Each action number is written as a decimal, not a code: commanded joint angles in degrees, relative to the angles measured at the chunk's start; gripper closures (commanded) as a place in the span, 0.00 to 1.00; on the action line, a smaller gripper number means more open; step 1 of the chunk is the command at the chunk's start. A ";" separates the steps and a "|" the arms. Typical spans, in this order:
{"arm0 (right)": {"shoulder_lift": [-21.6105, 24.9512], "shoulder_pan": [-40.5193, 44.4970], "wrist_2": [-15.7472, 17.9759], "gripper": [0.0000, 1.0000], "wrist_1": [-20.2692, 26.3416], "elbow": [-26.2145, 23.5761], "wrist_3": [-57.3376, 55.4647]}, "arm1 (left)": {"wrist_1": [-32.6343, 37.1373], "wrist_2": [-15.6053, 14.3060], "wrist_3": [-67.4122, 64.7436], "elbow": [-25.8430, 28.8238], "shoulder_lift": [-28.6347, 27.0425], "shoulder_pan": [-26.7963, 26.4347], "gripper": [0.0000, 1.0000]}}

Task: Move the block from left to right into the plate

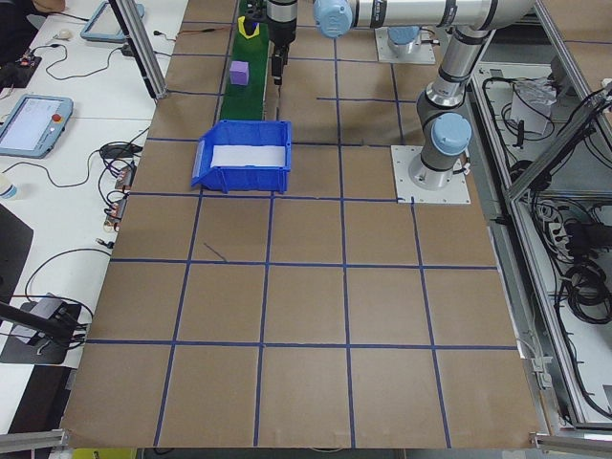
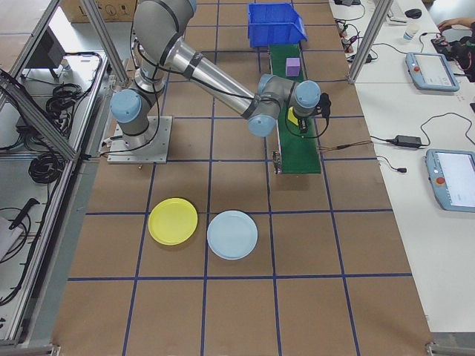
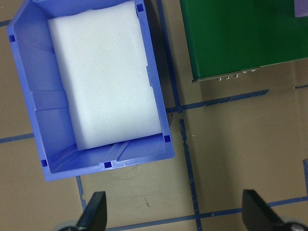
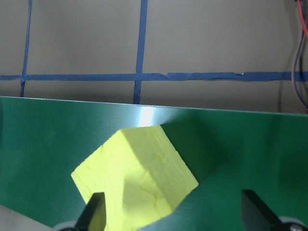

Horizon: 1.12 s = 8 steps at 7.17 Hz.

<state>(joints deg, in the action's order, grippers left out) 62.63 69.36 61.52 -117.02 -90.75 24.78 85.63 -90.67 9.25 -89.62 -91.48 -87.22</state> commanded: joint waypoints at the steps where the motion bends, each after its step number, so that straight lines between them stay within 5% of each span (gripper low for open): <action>1: -0.32 0.42 0.62 0.02 0.21 -0.39 0.00 | 0.16 0.40 -0.81 0.59 -0.28 -0.23 0.00; 3: -0.49 0.42 0.79 0.01 0.12 -0.56 0.00 | 0.07 0.31 -0.81 -0.64 -0.19 -0.14 0.00; 7: -0.50 0.25 8.79 0.01 -0.14 -1.35 -0.52 | 0.07 0.40 -0.81 -2.05 -0.28 -0.05 0.00; 8: -0.50 0.25 11.06 0.08 -0.75 -0.66 -0.61 | 0.07 0.40 -0.81 -2.05 -0.28 -0.05 0.00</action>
<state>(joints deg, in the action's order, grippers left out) 62.14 69.65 70.19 -117.26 -91.93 24.32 85.69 -90.27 8.44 -91.58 -91.75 -87.30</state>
